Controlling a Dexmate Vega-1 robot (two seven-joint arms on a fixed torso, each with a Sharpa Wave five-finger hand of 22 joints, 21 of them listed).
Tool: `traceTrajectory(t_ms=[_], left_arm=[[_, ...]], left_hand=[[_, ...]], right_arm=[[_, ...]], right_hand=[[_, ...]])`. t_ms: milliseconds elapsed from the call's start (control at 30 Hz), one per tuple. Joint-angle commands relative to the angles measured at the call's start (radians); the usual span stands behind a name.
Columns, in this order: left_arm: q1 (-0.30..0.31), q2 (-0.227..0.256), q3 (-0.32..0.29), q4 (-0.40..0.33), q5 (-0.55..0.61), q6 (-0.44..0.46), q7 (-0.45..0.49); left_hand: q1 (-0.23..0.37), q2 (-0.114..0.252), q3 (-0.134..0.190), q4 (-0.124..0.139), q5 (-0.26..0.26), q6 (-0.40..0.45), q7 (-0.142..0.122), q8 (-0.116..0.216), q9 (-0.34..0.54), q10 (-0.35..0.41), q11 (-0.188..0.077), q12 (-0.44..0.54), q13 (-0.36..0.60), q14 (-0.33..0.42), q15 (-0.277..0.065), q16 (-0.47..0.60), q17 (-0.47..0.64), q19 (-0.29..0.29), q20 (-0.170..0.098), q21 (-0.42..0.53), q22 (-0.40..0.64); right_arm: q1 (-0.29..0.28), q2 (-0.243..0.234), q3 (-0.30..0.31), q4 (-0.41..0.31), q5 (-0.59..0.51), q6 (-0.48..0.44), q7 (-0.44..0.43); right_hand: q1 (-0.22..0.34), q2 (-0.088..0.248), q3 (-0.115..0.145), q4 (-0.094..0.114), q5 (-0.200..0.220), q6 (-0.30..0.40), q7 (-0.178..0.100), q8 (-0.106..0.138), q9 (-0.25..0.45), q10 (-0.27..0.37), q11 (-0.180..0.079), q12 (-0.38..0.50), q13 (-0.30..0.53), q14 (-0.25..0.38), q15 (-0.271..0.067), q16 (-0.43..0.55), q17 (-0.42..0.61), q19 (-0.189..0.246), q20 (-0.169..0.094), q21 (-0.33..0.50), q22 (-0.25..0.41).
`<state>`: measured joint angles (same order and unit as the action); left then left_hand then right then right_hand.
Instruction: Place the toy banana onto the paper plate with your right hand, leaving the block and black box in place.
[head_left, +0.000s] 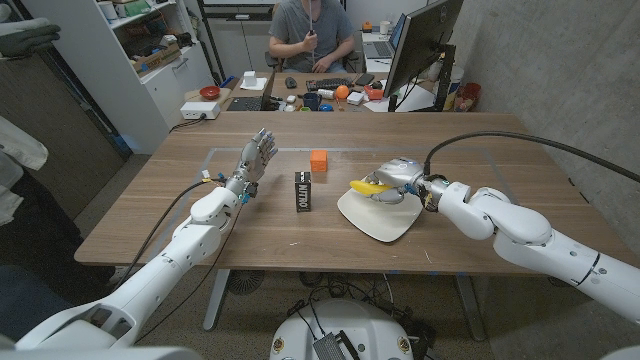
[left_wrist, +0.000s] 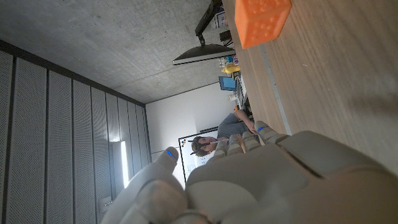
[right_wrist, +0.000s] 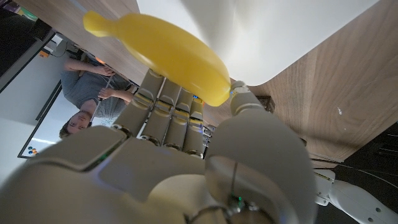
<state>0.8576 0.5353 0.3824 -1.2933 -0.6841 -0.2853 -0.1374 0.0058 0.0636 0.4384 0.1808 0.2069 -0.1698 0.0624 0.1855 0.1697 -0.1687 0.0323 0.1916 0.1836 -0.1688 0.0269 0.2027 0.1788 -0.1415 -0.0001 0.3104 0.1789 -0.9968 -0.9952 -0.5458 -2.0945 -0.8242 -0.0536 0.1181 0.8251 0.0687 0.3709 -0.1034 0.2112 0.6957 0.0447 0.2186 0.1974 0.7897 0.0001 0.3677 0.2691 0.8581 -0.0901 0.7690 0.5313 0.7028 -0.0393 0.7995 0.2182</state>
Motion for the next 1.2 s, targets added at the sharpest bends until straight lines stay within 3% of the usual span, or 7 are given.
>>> traceTrajectory(t_ms=[33,733,1200], left_arm=[[-0.009,-0.004,0.006,0.013,0.000,0.007,-0.008],[0.006,0.008,-0.004,-0.001,-0.002,0.011,0.004],[-0.008,0.000,0.002,0.013,0.001,0.012,0.000]], left_hand=[[0.008,0.097,-0.006,0.001,0.004,-0.001,0.008,-0.004,0.005,-0.047,0.006,0.000,0.002,-0.103,0.007,-0.001,0.004,0.003,-0.002,-0.001,0.003],[0.008,0.098,-0.006,0.001,0.005,-0.002,0.008,-0.004,0.005,-0.047,0.008,0.000,0.002,-0.104,0.007,-0.002,0.004,0.005,-0.002,-0.007,0.003],[0.008,0.098,-0.007,0.001,0.005,-0.001,0.008,-0.004,0.005,-0.048,0.007,-0.001,0.002,-0.105,0.007,-0.002,0.004,0.006,-0.002,-0.009,0.003]], right_arm=[[0.012,0.028,-0.026,0.037,0.038,0.027,0.003],[0.052,0.068,-0.070,0.117,0.049,0.015,-0.001],[0.073,0.065,-0.093,0.131,0.042,-0.018,0.036]], right_hand=[[0.121,0.109,0.000,0.001,0.005,0.071,-0.061,0.004,0.005,0.008,0.000,0.008,0.003,0.019,-0.114,0.003,0.001,0.000,-0.004,0.007,-0.003],[0.123,0.109,0.000,0.002,0.007,0.083,-0.060,0.004,0.005,0.014,0.002,0.008,0.003,0.025,-0.112,0.003,-0.001,0.000,-0.004,0.014,-0.017],[0.111,0.099,-0.004,0.008,0.007,0.079,-0.056,-0.001,0.004,0.009,0.007,0.005,0.002,0.016,-0.108,-0.016,-0.015,-0.006,-0.002,0.015,-0.025]])
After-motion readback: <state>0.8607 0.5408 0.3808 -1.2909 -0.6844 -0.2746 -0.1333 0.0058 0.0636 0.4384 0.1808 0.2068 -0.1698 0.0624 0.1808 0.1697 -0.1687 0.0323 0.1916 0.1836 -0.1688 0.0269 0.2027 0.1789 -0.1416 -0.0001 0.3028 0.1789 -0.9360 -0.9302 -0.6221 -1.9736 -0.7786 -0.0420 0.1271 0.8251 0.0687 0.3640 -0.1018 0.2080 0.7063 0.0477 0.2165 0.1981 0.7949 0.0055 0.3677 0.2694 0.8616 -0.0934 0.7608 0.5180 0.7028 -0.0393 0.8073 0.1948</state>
